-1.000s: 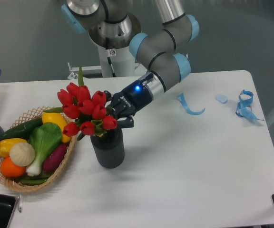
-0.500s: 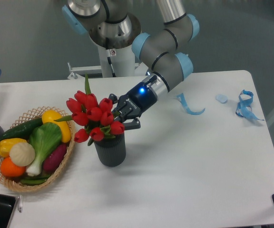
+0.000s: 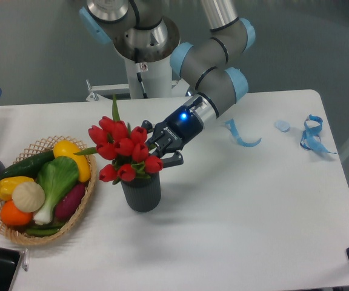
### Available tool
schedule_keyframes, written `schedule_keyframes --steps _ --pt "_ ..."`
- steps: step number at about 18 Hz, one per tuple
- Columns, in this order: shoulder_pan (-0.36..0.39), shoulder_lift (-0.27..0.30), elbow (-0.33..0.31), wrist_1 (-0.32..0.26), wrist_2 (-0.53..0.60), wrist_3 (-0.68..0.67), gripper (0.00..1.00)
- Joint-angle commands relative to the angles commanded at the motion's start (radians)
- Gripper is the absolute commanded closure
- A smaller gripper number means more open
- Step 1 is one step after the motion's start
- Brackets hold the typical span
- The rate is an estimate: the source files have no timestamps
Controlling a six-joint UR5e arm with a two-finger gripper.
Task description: Insert the flowers into the vase
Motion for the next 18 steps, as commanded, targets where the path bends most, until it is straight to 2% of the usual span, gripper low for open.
schedule_keyframes --steps 1,5,7,12,14,18 --pt "0.0 0.0 0.0 0.002 0.0 0.002 0.27" --pt "0.0 0.0 0.0 0.002 0.002 0.051 0.0" --pt "0.0 0.0 0.0 0.008 0.008 0.06 0.0" --pt "0.018 0.028 0.003 0.008 0.159 0.092 0.0" --pt "0.034 0.055 0.003 0.005 0.188 0.091 0.0" --pt "0.096 0.126 0.02 0.003 0.328 0.063 0.0"
